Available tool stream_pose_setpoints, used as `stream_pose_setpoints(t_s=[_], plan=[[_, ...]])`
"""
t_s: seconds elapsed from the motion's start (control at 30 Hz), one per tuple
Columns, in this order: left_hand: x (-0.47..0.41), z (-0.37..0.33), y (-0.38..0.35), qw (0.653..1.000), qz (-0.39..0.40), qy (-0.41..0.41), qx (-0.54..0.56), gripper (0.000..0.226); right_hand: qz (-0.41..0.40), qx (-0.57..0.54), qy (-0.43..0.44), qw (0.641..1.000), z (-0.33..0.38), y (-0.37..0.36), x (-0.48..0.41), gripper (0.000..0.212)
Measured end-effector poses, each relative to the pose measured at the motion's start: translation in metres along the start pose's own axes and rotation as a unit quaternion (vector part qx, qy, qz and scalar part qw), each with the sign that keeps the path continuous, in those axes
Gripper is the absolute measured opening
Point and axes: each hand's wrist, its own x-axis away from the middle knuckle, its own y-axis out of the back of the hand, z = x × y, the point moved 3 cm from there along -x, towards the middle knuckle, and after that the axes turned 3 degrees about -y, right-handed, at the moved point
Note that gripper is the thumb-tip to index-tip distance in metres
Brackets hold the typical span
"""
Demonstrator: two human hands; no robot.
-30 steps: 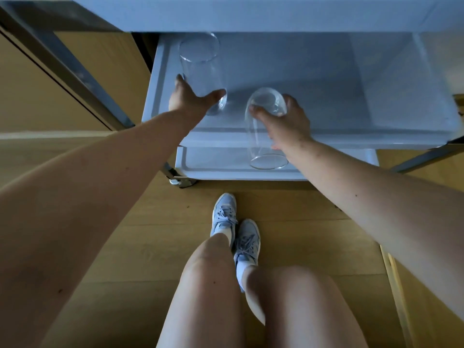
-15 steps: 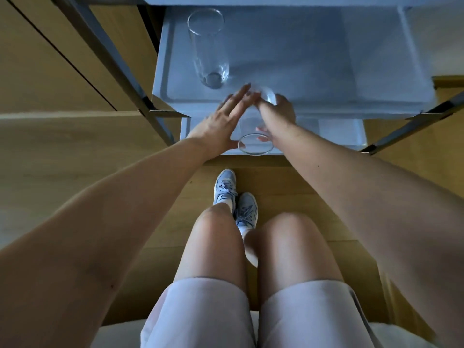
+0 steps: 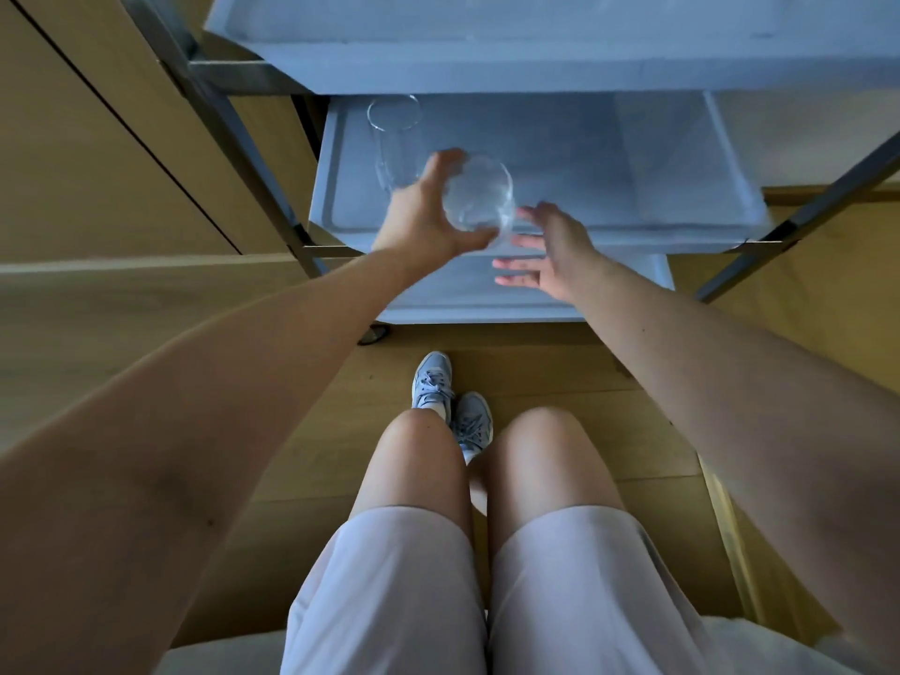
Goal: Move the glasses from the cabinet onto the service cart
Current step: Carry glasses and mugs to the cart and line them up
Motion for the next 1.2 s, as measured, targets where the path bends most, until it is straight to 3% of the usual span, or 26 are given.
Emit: stream_pose_setpoints(t_s=[0.03, 0.1, 0.17, 0.27, 0.37, 0.5, 0.7, 0.8, 1.0, 1.2], plan=[[-0.003, 0.001, 0.003, 0.999, -0.017, 0.032, 0.02, 0.079, -0.016, 0.092, 0.046, 0.995, -0.003, 0.006, -0.001, 0.044], [-0.007, 0.002, 0.006, 0.996, -0.021, 0.071, 0.044, 0.076, -0.031, 0.284, 0.16, 0.945, -0.007, 0.013, -0.002, 0.072], [-0.007, 0.001, 0.004, 0.995, -0.01, 0.081, 0.056, 0.075, -0.002, 0.352, 0.241, 0.904, -0.01, 0.006, 0.002, 0.095], [-0.008, 0.0, -0.002, 0.992, -0.03, 0.084, 0.088, 0.077, 0.002, 0.339, 0.3, 0.892, -0.009, -0.006, 0.001, 0.105], [-0.012, 0.003, -0.008, 0.988, -0.056, 0.083, 0.12, 0.078, -0.078, 0.312, 0.343, 0.883, -0.003, -0.012, -0.005, 0.089], [-0.024, 0.015, -0.019, 0.983, -0.087, 0.08, 0.141, 0.078, -0.114, 0.333, 0.384, 0.854, 0.003, -0.015, -0.021, 0.078], [-0.034, 0.064, -0.039, 0.96, -0.193, 0.173, 0.107, 0.071, -0.171, 0.285, 0.377, 0.865, 0.0, -0.017, -0.067, 0.08], [-0.044, 0.09, -0.039, 0.939, -0.242, 0.226, 0.09, 0.083, -0.181, 0.25, 0.37, 0.876, 0.0, -0.023, -0.091, 0.088], [-0.078, 0.124, -0.042, 0.947, -0.19, 0.247, 0.082, 0.107, -0.195, 0.254, 0.379, 0.868, 0.007, -0.042, -0.127, 0.092], [-0.092, 0.148, -0.047, 0.95, -0.196, 0.229, 0.081, 0.091, -0.172, 0.28, 0.398, 0.856, 0.01, -0.051, -0.155, 0.094]])
